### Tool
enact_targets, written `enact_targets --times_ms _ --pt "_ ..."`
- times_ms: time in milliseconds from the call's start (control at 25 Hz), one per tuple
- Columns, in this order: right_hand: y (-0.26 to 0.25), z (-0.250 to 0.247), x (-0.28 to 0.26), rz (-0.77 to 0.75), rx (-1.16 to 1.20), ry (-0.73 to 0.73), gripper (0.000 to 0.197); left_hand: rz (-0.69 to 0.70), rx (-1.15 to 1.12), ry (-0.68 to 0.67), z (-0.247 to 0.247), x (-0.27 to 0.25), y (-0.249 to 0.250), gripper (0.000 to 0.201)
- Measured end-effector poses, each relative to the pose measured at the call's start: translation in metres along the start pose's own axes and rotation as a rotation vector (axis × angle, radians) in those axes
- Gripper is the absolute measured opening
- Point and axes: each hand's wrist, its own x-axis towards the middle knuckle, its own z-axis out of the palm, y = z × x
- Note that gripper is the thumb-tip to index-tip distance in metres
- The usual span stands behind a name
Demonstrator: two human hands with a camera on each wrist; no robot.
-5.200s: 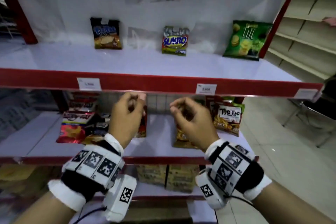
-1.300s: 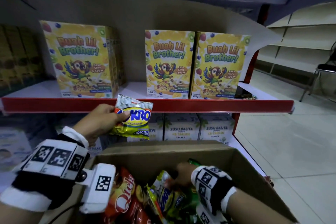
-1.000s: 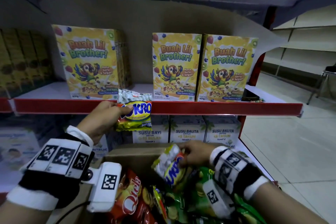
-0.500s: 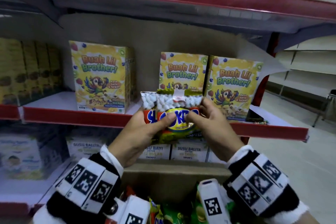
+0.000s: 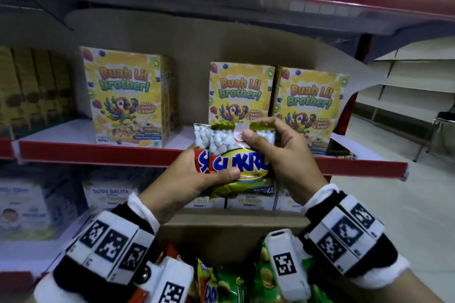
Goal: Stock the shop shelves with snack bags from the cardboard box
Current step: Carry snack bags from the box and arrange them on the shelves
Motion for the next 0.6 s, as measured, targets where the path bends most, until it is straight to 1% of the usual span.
enact_targets --times_ms 40,80,120,160,200,240,280,320,360,400,440,480,560,600 --pt "0.004 0.001 0.001 0.000 -0.030 0.010 0.028 -0.014 0.007 0.016 -0.004 0.002 0.000 0.061" --pt "0.011 0.001 0.002 0.012 -0.089 0.024 0.027 -0.031 0.013 0.054 -0.010 0.003 -0.001 0.060" --pt "0.021 0.001 0.002 0.046 -0.170 0.032 0.030 -0.048 0.014 0.108 -0.018 0.005 -0.003 0.059" --pt "0.034 -0.001 0.003 0.112 -0.261 0.025 0.037 -0.062 0.017 0.162 -0.026 0.006 -0.005 0.056" --pt "0.050 -0.004 0.003 0.203 -0.370 -0.014 0.042 -0.070 0.020 0.208 -0.036 0.007 -0.006 0.051" --pt "0.067 -0.006 0.001 0.300 -0.528 -0.110 0.041 -0.076 0.026 0.245 -0.044 0.007 -0.008 0.044" --pt "0.088 -0.010 -0.001 0.384 -0.739 -0.260 0.036 -0.082 0.035 0.271 -0.052 0.006 -0.010 0.041" --pt "0.110 -0.012 -0.006 0.448 -0.935 -0.431 0.027 -0.094 0.055 0.287 -0.059 0.005 -0.011 0.043" --pt "0.131 -0.012 -0.013 0.481 -1.069 -0.585 0.020 -0.110 0.080 0.299 -0.065 0.004 -0.013 0.048" --pt "0.150 -0.010 -0.021 0.494 -1.130 -0.703 0.024 -0.125 0.098 0.307 -0.070 0.003 -0.015 0.054" --pt "0.167 -0.008 -0.030 0.516 -1.146 -0.784 0.036 -0.140 0.107 0.311 -0.074 0.002 -0.016 0.057" --pt "0.181 -0.005 -0.038 0.527 -1.144 -0.836 0.052 -0.151 0.109 0.309 -0.076 0.002 -0.016 0.058" --pt "0.202 0.001 -0.048 0.507 -1.129 -0.913 0.079 -0.155 0.103 0.290 -0.079 0.001 -0.015 0.058" --pt "0.209 0.003 -0.051 0.500 -1.112 -0.944 0.087 -0.148 0.095 0.280 -0.079 0.001 -0.015 0.058"
